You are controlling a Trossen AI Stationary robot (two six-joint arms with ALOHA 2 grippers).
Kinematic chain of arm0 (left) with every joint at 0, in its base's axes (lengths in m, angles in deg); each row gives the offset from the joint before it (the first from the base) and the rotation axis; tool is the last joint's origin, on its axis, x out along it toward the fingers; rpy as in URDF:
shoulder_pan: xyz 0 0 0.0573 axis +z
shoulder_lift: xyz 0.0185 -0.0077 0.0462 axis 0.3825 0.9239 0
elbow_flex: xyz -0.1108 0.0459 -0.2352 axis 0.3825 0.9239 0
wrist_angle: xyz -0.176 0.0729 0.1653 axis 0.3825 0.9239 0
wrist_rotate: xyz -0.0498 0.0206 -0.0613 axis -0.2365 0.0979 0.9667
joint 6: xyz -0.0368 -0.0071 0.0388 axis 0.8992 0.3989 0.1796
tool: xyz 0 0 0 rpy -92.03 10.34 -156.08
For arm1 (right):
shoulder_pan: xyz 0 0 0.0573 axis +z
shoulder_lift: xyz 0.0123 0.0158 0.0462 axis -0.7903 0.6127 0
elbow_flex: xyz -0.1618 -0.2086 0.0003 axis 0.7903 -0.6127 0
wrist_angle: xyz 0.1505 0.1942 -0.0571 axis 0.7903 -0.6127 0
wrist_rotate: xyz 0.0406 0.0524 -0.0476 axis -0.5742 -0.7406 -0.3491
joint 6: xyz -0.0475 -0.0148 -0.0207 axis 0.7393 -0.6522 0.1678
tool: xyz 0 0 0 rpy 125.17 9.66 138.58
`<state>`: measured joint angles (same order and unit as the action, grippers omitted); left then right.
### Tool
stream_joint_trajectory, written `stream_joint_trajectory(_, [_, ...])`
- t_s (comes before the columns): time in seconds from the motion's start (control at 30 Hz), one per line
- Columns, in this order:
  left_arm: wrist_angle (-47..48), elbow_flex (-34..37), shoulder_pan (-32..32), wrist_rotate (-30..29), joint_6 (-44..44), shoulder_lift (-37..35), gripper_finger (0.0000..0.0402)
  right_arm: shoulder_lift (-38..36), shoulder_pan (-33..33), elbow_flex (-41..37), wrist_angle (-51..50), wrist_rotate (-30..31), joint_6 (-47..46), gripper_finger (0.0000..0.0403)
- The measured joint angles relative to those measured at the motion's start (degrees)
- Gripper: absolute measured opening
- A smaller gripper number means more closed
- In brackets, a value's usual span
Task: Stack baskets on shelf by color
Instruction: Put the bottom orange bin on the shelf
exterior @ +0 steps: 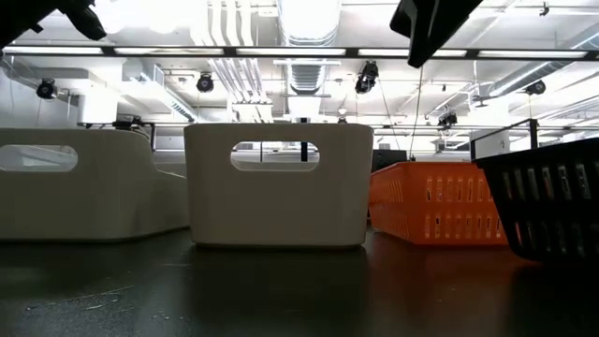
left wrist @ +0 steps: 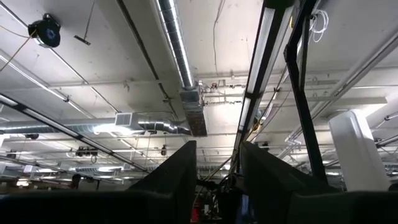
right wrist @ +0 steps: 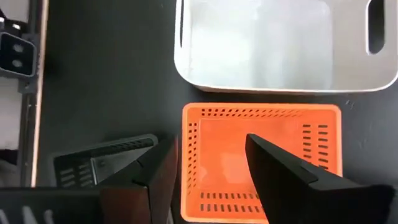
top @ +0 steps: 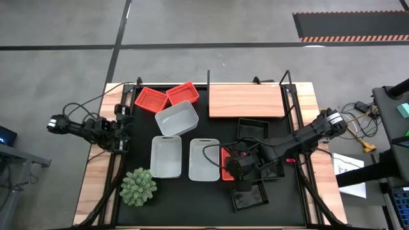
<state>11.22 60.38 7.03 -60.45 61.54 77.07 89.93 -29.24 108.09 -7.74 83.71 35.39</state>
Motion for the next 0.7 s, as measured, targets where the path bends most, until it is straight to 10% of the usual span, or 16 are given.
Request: stream_joint_trajectory(0.7, [0.2, 0.0, 0.0, 0.0, 0.3, 0.0, 0.0109, 10.4, 0.9, -2.5, 6.5, -4.0, -4.0, 0.0182])
